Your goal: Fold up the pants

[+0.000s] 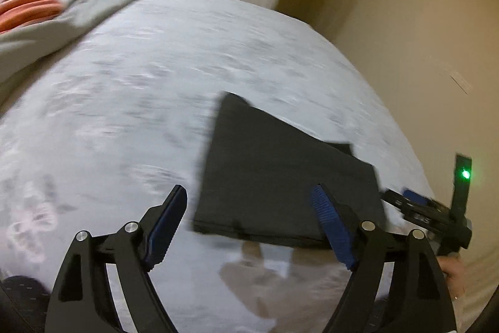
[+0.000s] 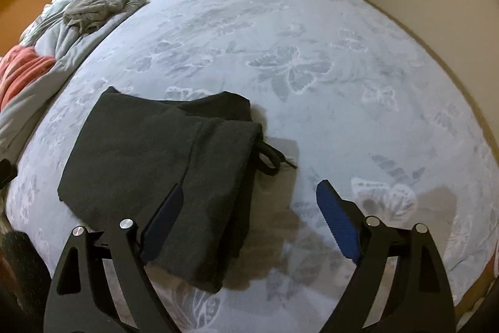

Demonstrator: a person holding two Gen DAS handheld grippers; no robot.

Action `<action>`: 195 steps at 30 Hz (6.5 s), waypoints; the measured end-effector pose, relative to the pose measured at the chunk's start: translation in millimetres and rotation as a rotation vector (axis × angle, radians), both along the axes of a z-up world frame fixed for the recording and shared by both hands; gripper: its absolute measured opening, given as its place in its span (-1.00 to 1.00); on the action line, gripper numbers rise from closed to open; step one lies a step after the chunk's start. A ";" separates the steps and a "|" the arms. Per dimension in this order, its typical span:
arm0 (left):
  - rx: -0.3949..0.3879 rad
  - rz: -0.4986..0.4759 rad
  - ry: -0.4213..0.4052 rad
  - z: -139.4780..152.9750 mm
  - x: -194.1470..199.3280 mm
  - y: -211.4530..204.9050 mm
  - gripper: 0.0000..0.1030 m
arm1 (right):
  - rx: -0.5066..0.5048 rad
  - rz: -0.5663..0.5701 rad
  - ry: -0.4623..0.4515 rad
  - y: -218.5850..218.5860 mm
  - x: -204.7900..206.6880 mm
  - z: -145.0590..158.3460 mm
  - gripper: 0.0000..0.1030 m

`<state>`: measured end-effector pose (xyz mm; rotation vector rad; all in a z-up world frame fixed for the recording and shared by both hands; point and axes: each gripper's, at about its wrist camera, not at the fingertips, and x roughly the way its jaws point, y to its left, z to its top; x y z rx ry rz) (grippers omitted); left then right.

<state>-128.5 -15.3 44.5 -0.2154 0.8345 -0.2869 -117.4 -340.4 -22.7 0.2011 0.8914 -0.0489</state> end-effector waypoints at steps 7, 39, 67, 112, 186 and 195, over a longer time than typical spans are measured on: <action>0.015 0.106 0.030 -12.6 9.0 38.9 0.56 | 0.137 0.070 0.124 -3.8 56.2 -24.2 -0.86; 0.323 0.079 -0.001 -27.2 16.5 -16.6 0.56 | 0.291 -0.007 0.026 9.8 -27.8 8.4 0.56; -0.137 -0.155 0.080 22.7 50.8 -2.8 -0.64 | 0.176 0.091 -0.102 66.7 -6.4 73.2 -0.54; 0.313 0.110 0.045 -94.3 168.6 46.5 0.52 | -0.159 -0.058 -0.100 146.8 136.4 -26.0 0.72; 0.437 0.090 -0.074 -108.2 163.2 19.5 0.62 | -0.255 -0.058 -0.078 179.3 143.3 -58.9 0.81; 0.442 0.095 -0.088 -106.7 162.4 20.3 0.62 | -0.255 -0.059 -0.077 179.9 143.2 -58.9 0.81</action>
